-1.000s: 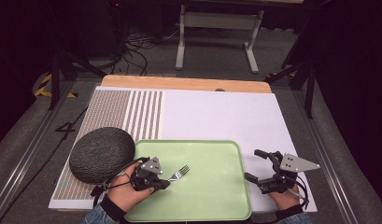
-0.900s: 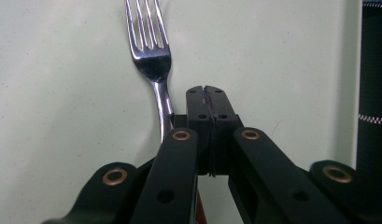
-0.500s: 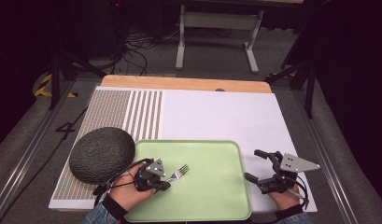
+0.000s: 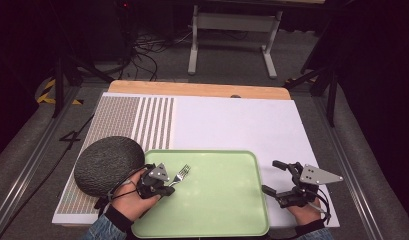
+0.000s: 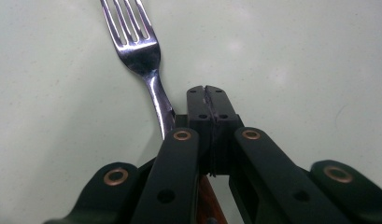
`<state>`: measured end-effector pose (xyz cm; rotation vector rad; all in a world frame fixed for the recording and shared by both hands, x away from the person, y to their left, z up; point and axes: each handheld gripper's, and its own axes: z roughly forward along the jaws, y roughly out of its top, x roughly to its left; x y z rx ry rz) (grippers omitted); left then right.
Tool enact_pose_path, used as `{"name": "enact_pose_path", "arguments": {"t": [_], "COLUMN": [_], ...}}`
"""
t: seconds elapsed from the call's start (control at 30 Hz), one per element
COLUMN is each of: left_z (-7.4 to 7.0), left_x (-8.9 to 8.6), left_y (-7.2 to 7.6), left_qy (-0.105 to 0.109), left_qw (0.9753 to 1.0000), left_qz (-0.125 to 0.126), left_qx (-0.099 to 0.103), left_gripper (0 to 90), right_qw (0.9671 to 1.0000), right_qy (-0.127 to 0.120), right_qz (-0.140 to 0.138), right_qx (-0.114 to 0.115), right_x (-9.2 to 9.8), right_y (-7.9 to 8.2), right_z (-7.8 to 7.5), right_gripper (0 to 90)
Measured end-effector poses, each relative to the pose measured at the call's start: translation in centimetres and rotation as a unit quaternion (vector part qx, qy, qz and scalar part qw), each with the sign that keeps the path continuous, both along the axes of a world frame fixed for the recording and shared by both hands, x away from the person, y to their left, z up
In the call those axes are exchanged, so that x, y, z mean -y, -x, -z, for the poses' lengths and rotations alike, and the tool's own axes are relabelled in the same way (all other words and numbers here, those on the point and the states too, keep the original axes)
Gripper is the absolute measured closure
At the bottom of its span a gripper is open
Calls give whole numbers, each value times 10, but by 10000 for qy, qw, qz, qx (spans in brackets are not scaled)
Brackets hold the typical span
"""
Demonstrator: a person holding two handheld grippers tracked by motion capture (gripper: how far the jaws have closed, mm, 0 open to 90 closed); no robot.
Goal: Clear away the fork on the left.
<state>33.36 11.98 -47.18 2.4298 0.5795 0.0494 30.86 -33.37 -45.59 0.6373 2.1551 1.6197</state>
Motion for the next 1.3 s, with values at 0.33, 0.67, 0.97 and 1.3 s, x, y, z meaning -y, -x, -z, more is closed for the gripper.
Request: {"name": "enact_pose_path", "arguments": {"t": [0.33,0.67,0.97,1.3], "left_z": [-1,-2,-2,-3], "left_x": [-13,-29,-42,-47], "left_y": [-6,-12,-15,-15], "left_qy": [-78,-151,-203,-244], "left_qw": [9995,9986,9971,9956], "left_qz": [-289,-498,-727,-908], "left_qx": [111,112,94,30], "left_gripper": [900,900,900,900], "right_qw": [10000,10000,10000,10000], "right_qy": [4,2,1,-1], "right_qz": [15,7,10,7], "right_qx": [-19,-32,-42,-32], "right_x": [0,0,-1,-1], "right_y": [-1,-1,-2,-2], "right_z": [1,1,1,1], "right_gripper": [73,73,73,73]}}
